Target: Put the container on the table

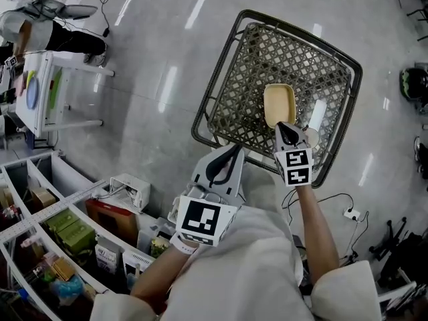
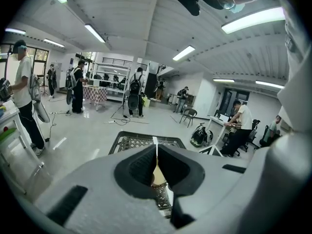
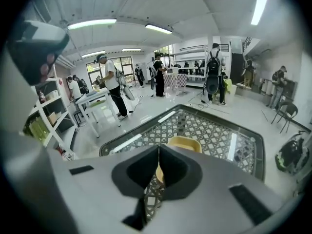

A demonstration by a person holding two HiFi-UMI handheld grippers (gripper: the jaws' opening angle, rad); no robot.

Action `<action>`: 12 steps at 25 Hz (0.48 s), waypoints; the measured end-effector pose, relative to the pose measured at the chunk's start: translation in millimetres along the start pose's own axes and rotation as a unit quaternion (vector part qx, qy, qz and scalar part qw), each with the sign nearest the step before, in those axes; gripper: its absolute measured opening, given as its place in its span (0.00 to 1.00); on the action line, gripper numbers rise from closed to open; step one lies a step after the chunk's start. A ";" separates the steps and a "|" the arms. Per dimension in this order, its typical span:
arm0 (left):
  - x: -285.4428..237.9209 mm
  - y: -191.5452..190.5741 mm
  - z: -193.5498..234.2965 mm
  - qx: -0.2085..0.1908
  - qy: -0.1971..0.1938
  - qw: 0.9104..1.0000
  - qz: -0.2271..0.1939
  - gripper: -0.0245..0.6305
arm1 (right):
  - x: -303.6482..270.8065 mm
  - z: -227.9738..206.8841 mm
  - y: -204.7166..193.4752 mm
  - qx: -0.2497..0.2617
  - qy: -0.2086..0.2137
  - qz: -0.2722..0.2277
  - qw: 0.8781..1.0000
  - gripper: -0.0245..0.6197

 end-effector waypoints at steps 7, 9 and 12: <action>1.1 10.8 -5.4 -0.012 0.000 1.000 -0.014 0.08 | 60.6 -2.2 39.8 0.011 -0.013 -0.071 0.997 0.07; 2.6 13.1 -7.9 -0.015 -0.001 1.000 -0.018 0.08 | 80.1 -0.3 50.4 0.015 -0.015 -0.089 0.996 0.07; 5.1 17.3 -10.8 -0.022 -0.004 0.999 -0.026 0.08 | 111.3 2.5 67.5 0.020 -0.021 -0.121 0.992 0.07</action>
Point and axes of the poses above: the fingertips, and each gripper's own axes: x backward along the fingers, z to its left, y out of its top, the point moved 2 cm from there along x, backward along the fingers, and after that the axes turned 8 degrees about z, right-handed, at the moved point
